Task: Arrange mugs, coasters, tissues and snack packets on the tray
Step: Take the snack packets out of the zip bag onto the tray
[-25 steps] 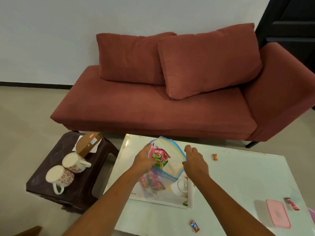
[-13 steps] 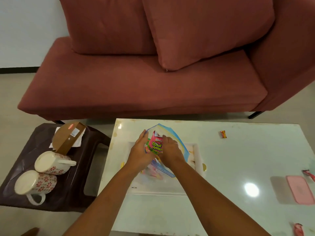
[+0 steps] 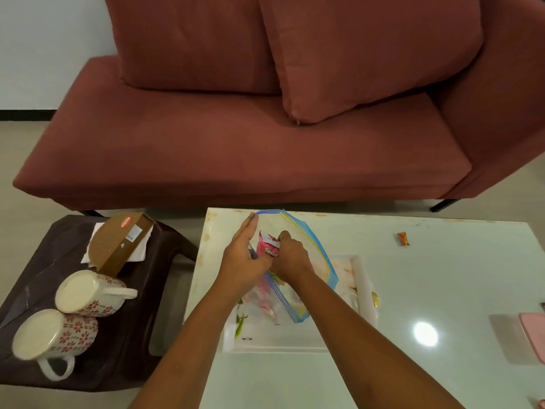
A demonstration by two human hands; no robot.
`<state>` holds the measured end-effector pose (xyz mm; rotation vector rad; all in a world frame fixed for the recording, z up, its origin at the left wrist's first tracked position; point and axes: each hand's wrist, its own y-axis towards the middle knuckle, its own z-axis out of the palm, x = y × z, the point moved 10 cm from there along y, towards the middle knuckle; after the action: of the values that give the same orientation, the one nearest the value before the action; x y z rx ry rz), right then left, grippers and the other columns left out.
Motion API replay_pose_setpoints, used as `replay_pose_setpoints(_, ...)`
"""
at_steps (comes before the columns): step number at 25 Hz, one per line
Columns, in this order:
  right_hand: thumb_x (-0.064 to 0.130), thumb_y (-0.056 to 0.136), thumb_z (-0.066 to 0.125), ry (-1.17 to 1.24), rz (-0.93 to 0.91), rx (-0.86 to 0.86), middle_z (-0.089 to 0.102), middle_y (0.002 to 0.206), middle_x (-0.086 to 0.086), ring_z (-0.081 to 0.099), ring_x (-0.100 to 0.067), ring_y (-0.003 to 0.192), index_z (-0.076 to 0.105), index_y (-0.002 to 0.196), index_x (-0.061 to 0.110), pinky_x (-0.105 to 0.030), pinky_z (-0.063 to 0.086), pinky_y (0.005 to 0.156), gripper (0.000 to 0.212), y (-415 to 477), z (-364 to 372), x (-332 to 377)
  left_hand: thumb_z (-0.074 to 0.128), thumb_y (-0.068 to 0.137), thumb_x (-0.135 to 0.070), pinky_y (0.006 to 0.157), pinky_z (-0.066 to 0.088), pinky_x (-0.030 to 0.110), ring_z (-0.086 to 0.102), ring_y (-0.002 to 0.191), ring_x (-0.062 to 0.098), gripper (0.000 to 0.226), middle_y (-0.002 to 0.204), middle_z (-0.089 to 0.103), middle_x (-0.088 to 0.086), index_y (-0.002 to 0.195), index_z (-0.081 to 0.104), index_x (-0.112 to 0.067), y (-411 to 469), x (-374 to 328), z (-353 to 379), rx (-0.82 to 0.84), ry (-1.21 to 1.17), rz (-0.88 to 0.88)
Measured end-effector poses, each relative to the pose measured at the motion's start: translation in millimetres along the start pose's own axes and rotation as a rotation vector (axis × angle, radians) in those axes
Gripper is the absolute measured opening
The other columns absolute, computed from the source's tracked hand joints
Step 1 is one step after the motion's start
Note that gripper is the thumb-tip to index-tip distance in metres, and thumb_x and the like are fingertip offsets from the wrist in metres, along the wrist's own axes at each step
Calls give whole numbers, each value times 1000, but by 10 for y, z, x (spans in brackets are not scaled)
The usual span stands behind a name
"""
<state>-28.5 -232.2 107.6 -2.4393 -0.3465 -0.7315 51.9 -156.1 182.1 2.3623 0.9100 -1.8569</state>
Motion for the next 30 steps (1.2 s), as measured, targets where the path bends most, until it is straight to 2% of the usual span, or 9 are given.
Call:
replay_pose_setpoints(3,31,85,57,228,-64,-46,64,104,-16,61,-34,92,48,107,10,-36,48,72,32,29,-222,211,60,82,6,96,52,29,53,119,4,77,156,26,-11,147,31,-23,85,-379,-71,-99,57,150)
replay_pose_setpoints(7,24,91,50,551,-73,-129,61,96,-2,58,-15,80,54,108,17,-22,50,68,20,241,-180,813,54,78,7,79,30,-10,35,100,-21,71,153,28,-10,144,37,-12,361,-505,-524,-244,189,402)
replay_pose_setpoints(10,34,76,56,726,-15,-93,57,82,0,54,-18,75,53,95,17,-32,48,68,25,179,182,785,53,78,6,96,31,9,36,133,4,75,157,23,-8,146,33,-17,438,-191,-716,-265,324,288)
replay_pose_setpoints(13,25,82,65,617,60,-152,62,88,-3,59,-13,70,58,100,13,-13,48,51,22,154,355,248,58,80,-1,106,32,24,30,141,17,77,159,18,-7,148,26,-17,525,204,-508,-147,373,190)
replay_pose_setpoints(14,26,83,65,659,118,-144,66,94,-5,63,-14,74,59,104,13,-15,53,54,25,144,378,24,58,79,-2,107,31,24,30,141,18,79,159,17,-7,149,24,-17,510,271,-358,-93,377,198)
replay_pose_setpoints(17,30,80,69,849,193,-99,71,101,-8,71,-25,87,62,108,19,-40,61,69,31,-1,389,-436,59,81,-5,89,42,23,37,136,18,83,160,10,-14,151,16,-22,471,413,-118,-25,366,188)
replay_pose_setpoints(23,25,85,65,1162,291,-306,72,100,-6,70,-25,90,61,104,24,-37,57,68,20,-309,-430,-1697,56,82,-1,76,56,29,53,110,16,86,160,1,-16,151,9,-21,457,426,148,-7,451,145)
replay_pose_setpoints(26,22,85,66,1083,408,-335,68,108,-13,67,-28,93,60,105,18,-39,56,72,22,-339,-554,-2310,56,83,-1,66,51,23,53,95,11,87,160,0,-17,151,7,-22,466,446,248,6,473,122)
replay_pose_setpoints(30,26,82,70,911,524,-359,66,110,-15,66,-33,95,60,111,11,-43,58,75,34,-199,-485,-2808,56,81,0,61,41,17,49,101,9,86,160,1,-17,151,11,-21,508,468,371,1,480,128)
